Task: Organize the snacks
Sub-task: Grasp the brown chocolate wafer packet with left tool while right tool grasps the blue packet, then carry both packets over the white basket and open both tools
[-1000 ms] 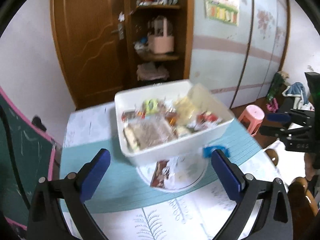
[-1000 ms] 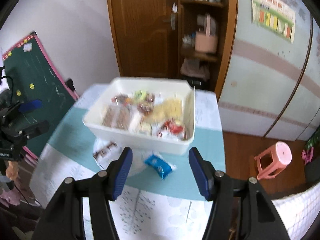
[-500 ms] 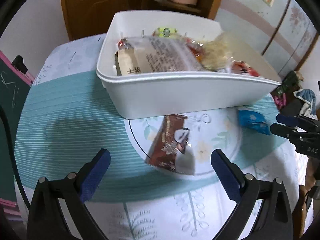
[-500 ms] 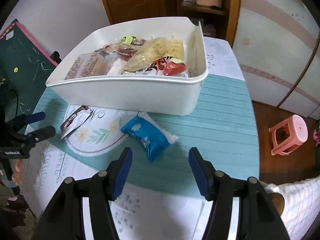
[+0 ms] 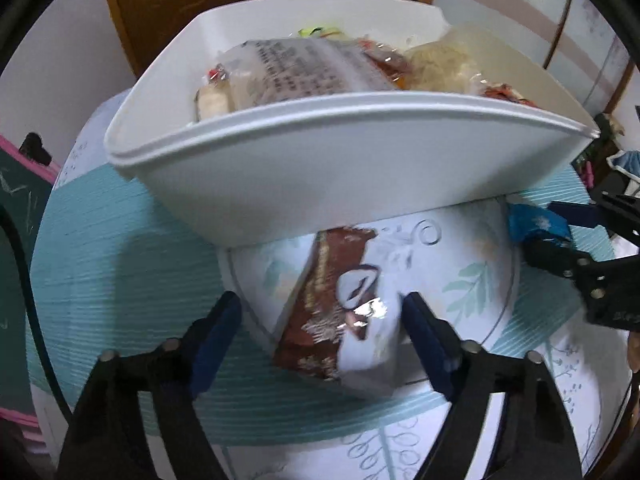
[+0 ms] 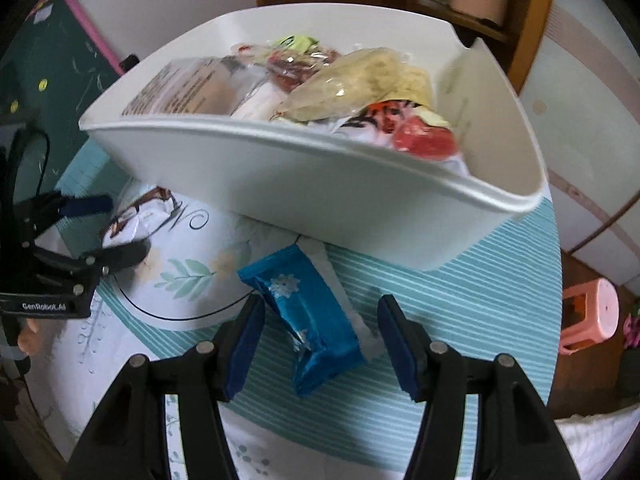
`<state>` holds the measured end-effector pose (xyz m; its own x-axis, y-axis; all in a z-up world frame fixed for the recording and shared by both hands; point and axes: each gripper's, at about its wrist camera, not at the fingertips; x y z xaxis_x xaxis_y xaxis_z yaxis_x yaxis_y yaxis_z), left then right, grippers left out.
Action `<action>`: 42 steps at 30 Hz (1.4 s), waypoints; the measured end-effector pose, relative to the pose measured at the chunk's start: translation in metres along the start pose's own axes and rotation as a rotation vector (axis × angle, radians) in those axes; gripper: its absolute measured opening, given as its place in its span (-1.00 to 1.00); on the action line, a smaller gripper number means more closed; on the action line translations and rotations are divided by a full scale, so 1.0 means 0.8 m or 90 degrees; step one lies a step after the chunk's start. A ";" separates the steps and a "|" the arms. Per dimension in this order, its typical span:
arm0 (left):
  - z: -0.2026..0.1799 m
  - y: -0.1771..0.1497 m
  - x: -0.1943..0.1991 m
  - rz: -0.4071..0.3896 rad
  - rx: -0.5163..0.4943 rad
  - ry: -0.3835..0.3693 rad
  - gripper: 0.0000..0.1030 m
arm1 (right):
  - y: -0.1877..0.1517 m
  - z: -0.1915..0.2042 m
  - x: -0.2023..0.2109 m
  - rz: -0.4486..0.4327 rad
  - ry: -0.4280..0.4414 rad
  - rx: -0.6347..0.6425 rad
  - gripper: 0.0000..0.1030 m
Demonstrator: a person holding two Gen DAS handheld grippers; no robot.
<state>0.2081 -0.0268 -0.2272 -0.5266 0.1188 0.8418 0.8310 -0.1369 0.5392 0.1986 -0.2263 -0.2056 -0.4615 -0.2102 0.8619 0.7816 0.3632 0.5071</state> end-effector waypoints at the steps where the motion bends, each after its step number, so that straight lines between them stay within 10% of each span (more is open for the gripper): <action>1: -0.003 0.000 0.002 -0.004 -0.001 -0.001 0.30 | -0.001 0.005 -0.001 0.000 -0.006 0.009 0.13; 5: -0.015 -0.001 0.007 -0.016 -0.014 -0.005 -0.26 | -0.003 0.017 0.004 -0.014 -0.006 0.012 -0.22; 25: -0.005 -0.032 0.133 -0.046 0.015 -0.046 -0.39 | -0.017 0.072 0.099 -0.072 0.041 -0.057 -0.41; 42: 0.008 0.138 0.321 -0.197 -0.042 -0.034 -0.39 | 0.106 0.067 0.274 -0.230 -0.003 -0.113 -0.41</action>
<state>0.1656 -0.0050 0.0482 -0.7409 0.2153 0.6361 0.6187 -0.1495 0.7713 0.1414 -0.1931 0.0262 -0.7216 -0.2920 0.6277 0.6283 0.1043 0.7709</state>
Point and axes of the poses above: each gripper's, at about its wrist camera, not at the fingertips, and x roughly against the way its jaws point, z to its left, y to its top, and after that the axes turned 5 degrees about -z, right-handed
